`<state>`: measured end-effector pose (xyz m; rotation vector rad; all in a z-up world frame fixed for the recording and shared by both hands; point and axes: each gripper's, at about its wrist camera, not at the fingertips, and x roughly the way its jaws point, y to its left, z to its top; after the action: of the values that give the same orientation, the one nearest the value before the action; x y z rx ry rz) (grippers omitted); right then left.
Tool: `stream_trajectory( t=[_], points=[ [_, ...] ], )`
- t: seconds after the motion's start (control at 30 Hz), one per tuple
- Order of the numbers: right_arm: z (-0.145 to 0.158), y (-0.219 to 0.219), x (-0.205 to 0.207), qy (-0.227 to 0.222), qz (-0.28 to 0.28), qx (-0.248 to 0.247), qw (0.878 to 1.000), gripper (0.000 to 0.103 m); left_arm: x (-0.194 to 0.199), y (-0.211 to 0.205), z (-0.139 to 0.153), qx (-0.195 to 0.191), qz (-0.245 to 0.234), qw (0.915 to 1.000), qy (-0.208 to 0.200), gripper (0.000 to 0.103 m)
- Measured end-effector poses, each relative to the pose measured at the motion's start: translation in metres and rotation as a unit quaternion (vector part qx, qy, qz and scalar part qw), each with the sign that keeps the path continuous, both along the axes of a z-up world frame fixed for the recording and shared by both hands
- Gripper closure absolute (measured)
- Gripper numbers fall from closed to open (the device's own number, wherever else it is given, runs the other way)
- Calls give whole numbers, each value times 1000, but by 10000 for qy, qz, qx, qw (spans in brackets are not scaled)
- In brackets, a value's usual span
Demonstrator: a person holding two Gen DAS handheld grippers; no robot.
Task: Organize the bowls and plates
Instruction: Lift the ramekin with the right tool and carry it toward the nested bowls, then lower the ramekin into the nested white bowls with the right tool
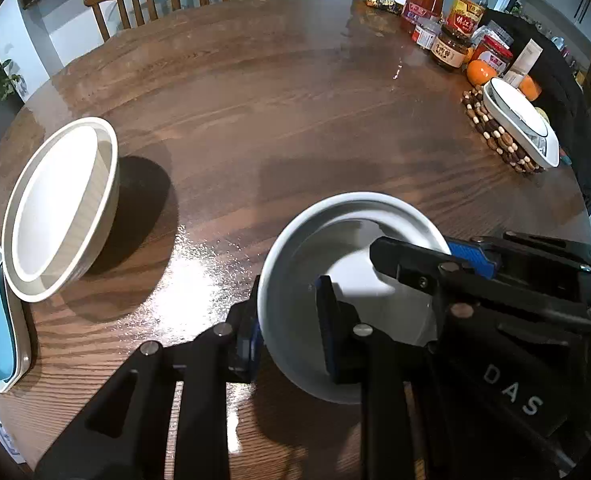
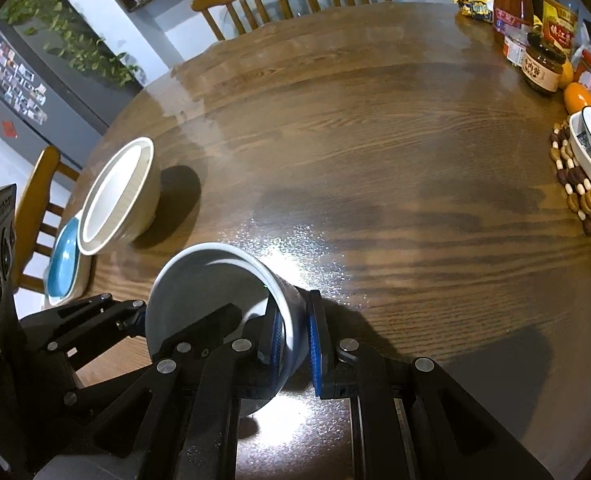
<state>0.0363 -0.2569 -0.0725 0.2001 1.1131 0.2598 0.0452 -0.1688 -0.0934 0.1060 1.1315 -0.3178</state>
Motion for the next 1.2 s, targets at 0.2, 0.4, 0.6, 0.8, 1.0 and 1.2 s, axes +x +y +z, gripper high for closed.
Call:
stream_trajectory(
  t=[0.2, 0.4, 0.6, 0.8, 1.0, 1.2],
  points=[
    [9, 3, -1, -131, 6, -4, 9999, 90, -4, 3, 8, -5, 38, 9998, -203, 82],
    [16, 8, -2, -196, 76, 18, 9998, 90, -7, 8, 15, 13, 115, 9993, -360, 82],
    [22, 15, -5, -287, 123, -25, 9995, 90, -11, 13, 21, 19, 156, 9986, -497, 82],
    [31, 20, -9, -394, 134, -80, 9991, 90, -18, 18, 29, -5, 176, 9976, -668, 81],
    [42, 25, -18, -534, 114, -120, 9984, 90, -25, 21, 37, -36, 183, 9962, -856, 81],
    [48, 32, -21, -618, 146, -116, 9979, 90, -30, 30, 42, -59, 240, 9950, -963, 81]
  ],
)
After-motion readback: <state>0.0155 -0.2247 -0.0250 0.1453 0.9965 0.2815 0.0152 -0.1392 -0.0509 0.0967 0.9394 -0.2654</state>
